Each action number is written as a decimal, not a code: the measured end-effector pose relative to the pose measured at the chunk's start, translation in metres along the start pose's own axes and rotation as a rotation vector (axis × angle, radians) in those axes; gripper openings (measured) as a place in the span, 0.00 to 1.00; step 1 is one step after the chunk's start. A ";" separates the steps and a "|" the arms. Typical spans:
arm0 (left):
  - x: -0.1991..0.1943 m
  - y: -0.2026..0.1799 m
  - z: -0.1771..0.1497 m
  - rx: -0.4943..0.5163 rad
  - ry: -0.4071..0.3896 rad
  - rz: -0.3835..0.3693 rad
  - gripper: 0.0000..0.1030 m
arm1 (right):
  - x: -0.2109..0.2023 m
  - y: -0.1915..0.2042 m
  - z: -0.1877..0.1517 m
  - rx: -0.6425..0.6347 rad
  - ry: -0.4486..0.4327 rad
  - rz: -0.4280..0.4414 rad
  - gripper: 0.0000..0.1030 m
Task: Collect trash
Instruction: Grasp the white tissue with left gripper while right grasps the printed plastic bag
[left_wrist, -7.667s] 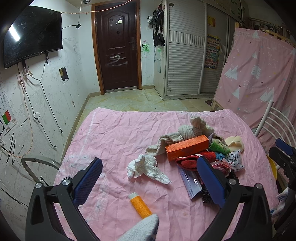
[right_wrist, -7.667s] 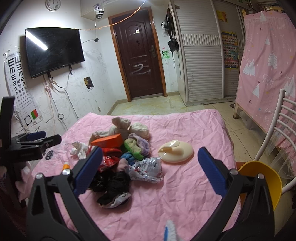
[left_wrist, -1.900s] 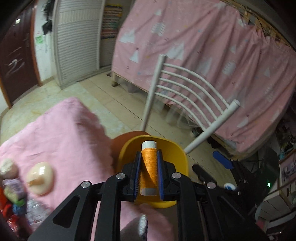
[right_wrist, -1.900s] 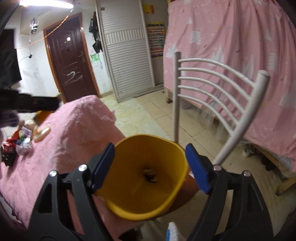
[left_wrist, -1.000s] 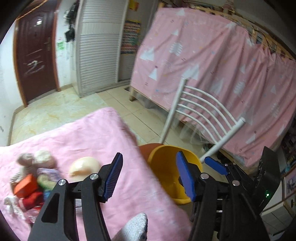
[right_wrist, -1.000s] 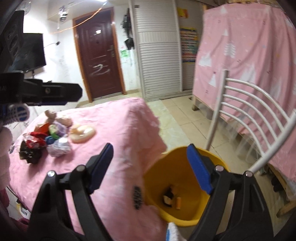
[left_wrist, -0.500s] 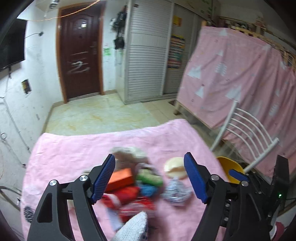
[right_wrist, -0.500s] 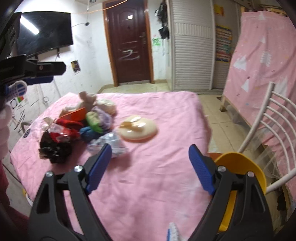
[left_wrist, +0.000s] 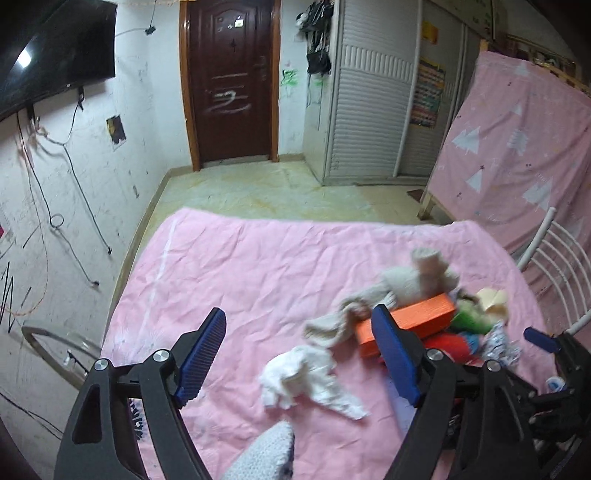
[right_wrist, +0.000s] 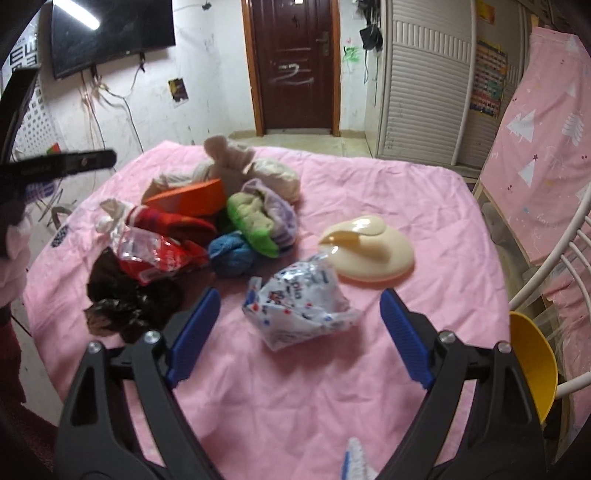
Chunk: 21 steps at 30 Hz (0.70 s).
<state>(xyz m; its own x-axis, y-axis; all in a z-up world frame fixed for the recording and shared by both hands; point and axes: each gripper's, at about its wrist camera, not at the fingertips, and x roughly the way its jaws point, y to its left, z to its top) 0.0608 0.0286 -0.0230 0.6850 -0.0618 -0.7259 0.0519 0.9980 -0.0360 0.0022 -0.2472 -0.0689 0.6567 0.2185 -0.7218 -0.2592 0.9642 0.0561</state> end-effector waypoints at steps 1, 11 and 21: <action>0.006 0.004 -0.004 0.002 0.017 0.001 0.70 | 0.001 0.001 0.001 -0.003 0.006 -0.003 0.82; 0.046 0.011 -0.029 0.030 0.109 -0.034 0.70 | 0.017 0.005 0.002 -0.024 0.065 -0.043 0.56; 0.062 -0.003 -0.037 0.060 0.140 -0.058 0.70 | 0.011 -0.001 0.002 0.013 0.015 -0.050 0.41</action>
<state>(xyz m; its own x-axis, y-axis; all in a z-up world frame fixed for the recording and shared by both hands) 0.0762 0.0225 -0.0932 0.5715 -0.1124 -0.8128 0.1346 0.9900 -0.0423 0.0109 -0.2457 -0.0758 0.6577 0.1680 -0.7343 -0.2174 0.9757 0.0285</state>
